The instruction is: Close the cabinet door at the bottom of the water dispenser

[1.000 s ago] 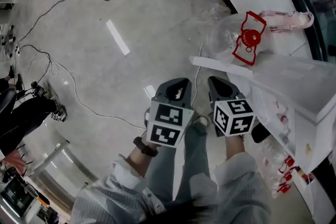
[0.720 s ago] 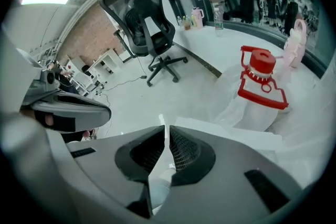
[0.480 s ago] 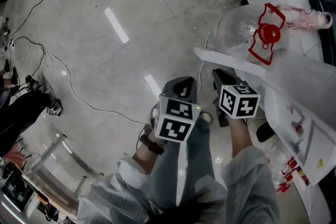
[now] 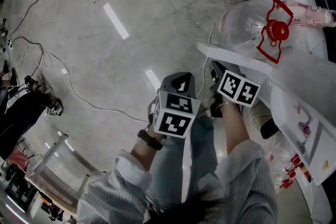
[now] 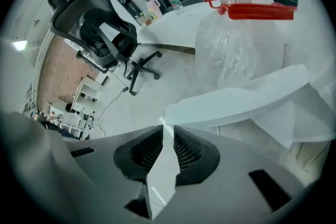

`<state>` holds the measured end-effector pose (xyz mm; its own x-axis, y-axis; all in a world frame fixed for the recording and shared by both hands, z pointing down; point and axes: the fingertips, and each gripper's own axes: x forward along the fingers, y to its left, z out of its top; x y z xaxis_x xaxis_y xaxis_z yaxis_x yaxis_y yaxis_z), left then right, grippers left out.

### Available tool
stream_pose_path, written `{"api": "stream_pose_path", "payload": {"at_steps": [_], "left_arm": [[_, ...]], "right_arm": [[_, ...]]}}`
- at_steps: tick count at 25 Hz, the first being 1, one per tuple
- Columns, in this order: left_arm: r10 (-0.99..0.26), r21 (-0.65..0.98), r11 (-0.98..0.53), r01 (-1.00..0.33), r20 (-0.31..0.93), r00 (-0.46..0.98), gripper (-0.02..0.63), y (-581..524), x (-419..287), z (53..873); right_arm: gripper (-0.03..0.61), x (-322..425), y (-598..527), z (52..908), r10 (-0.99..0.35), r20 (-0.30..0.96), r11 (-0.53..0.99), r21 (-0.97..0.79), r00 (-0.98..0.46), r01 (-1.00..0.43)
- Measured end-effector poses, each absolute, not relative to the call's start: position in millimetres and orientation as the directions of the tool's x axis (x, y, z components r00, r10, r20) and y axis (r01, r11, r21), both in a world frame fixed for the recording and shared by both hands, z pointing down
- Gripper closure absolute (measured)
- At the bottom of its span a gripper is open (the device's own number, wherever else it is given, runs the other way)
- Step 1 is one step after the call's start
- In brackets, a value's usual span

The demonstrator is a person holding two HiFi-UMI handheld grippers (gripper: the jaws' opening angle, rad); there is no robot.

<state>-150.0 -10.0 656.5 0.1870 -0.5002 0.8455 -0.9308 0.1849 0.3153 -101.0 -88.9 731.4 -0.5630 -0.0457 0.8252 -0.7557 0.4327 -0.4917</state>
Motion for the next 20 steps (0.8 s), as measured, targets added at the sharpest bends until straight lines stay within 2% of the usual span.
{"api": "stream_pose_path", "payload": {"at_steps": [1,3,6,14,20], "left_arm": [[-0.501,0.315,0.185,-0.931,0.845,0.186,0.603,-9.3,-152.0,657.1],[-0.502,0.314,0.184,-0.931,0.845,0.185,0.603,-7.7,-155.1,658.4],[-0.495,0.314,0.179,-0.933,0.848,0.19,0.603,-3.9,-157.4,660.7],[-0.486,0.298,0.163,-0.941,0.854,0.186,0.603,4.0,-171.1,663.8],[-0.482,0.3,0.162,-0.94,0.855,0.19,0.603,-0.6,-176.0,667.6]], "right_arm": [[0.552,-102.8,-89.0,735.1,-0.045,0.824,0.396,-0.504,-0.565,-0.768],[0.498,-106.2,-87.6,742.2,-0.039,0.821,0.325,-0.529,-0.57,-0.784],[0.446,-109.5,-87.5,749.8,-0.045,0.825,0.282,-0.53,-0.563,-0.8],[0.439,-115.0,-97.0,764.0,-0.101,0.841,0.183,-0.509,-0.531,-0.841],[0.422,-112.8,-102.4,768.3,-0.149,0.838,0.029,-0.526,-0.524,-0.85]]}}
